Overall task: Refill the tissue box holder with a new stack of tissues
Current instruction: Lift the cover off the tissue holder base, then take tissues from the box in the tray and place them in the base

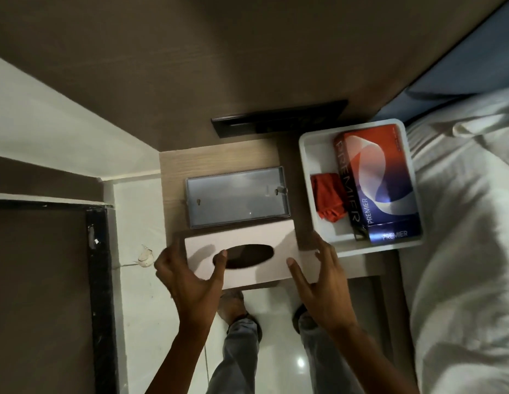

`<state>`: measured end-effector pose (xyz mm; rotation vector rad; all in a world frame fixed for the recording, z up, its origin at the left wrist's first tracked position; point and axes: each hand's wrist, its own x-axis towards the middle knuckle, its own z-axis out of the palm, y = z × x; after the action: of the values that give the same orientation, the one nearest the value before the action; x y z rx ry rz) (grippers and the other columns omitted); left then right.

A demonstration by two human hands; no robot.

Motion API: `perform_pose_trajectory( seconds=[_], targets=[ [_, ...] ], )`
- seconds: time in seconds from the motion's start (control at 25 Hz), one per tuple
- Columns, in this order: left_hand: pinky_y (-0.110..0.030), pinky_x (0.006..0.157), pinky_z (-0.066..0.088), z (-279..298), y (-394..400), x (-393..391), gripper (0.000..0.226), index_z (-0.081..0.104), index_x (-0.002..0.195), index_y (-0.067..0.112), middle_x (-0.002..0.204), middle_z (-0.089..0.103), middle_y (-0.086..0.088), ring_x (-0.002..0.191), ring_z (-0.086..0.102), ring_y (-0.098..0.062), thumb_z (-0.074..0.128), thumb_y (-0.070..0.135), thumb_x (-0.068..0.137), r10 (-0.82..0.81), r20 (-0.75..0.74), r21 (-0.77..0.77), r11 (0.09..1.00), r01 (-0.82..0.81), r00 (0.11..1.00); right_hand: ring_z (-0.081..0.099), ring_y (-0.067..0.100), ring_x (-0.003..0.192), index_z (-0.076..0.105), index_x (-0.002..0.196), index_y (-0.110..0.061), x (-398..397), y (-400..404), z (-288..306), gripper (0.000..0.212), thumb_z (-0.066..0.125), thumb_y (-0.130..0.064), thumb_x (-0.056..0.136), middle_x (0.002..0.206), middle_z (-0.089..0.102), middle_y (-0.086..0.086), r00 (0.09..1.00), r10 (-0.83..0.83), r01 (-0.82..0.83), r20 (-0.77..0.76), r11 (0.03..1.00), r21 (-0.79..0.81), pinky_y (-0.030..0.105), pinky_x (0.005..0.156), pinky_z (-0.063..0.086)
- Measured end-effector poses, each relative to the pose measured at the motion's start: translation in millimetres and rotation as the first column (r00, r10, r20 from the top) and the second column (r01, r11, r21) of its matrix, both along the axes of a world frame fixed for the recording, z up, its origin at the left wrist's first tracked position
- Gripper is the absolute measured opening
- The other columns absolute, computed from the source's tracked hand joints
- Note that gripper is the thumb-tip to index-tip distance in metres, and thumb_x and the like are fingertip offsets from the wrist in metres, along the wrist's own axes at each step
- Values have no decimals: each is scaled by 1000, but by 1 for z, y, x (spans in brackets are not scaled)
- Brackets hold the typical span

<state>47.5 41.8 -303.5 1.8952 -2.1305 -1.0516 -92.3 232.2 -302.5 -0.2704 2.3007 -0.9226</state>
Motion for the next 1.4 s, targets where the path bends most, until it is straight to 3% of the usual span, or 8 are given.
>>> perform_pose_trajectory(
  seconds=[0.12, 0.28, 0.4, 0.48, 0.68, 0.88, 1.2, 1.4],
  targets=[
    [-27, 103, 57, 21, 34, -46, 62, 60, 140, 21, 141, 53, -4, 127, 59, -18, 84, 43, 87, -395, -155, -115, 918, 380, 906, 50, 4, 128, 32, 155, -38, -20, 51, 18, 75, 69, -49, 90, 153, 43, -9, 997, -50, 52, -58, 998, 37, 12, 96, 46],
    [-27, 99, 59, 25, 81, -133, 38, 73, 127, 14, 132, 64, -3, 119, 66, -15, 77, 35, 95, -809, -155, -214, 587, 780, 567, 53, 17, 136, 37, 154, -26, -44, 98, 25, 71, 71, -36, 92, 156, 46, 1, 986, 41, -23, -163, 994, 111, 25, 107, 48],
    [-39, 104, 58, 14, 116, -188, 49, 69, 137, 15, 145, 61, -6, 131, 62, -23, 77, 34, 92, -928, -62, -232, 372, 899, 368, 43, -22, 123, 42, 153, -18, -60, 122, 24, 66, 71, -30, 94, 156, 47, 5, 980, 55, -29, -193, 990, 135, -10, 94, 30],
    [-45, 114, 53, 1, 122, -206, 57, 66, 143, 16, 157, 55, -11, 143, 55, -30, 78, 32, 90, -971, 73, -263, 200, 944, 226, 32, -41, 111, 45, 151, -12, -61, 123, 18, 65, 72, -25, 94, 154, 49, 9, 980, 19, 5, -197, 993, 121, -16, 89, 24],
    [-46, 129, 29, -23, 140, -238, 78, 51, 157, 16, 172, 36, -14, 160, 35, -34, 81, 33, 87, -962, 272, -230, -47, 972, 18, 44, -13, 128, 41, 155, -16, -71, 147, 5, 66, 69, -20, 95, 159, 43, 3, 982, -67, 85, -179, 992, 98, -9, 98, 28],
    [-53, 111, 55, -18, 143, -248, 39, 77, 130, 8, 145, 69, -15, 139, 64, -35, 79, 17, 91, -981, 155, -389, 46, 920, 115, 45, 16, 145, 36, 156, -21, -75, 154, 4, 66, 63, -23, 97, 162, 38, -4, 984, -93, 96, -150, 995, 18, 38, 113, 50],
    [-42, 105, 61, 53, 113, -272, 27, 74, 127, 6, 124, 76, 0, 124, 72, -19, 66, 17, 104, -809, -403, -206, 537, 818, 428, 37, 18, 153, 47, 152, -9, -122, 132, 29, 50, 56, -17, 104, 161, 44, 7, 856, 24, -124, -516, 979, -160, 40, 121, 40],
    [-48, 99, 64, 77, 99, -283, 32, 73, 129, 8, 117, 78, -5, 114, 76, -25, 68, 24, 102, -743, -366, -66, 621, 781, 560, 38, 25, 152, 47, 152, -6, -172, 105, 54, 55, 53, -7, 98, 159, 47, 12, 810, 265, -296, -523, 955, 24, 40, 126, 33]
  ],
)
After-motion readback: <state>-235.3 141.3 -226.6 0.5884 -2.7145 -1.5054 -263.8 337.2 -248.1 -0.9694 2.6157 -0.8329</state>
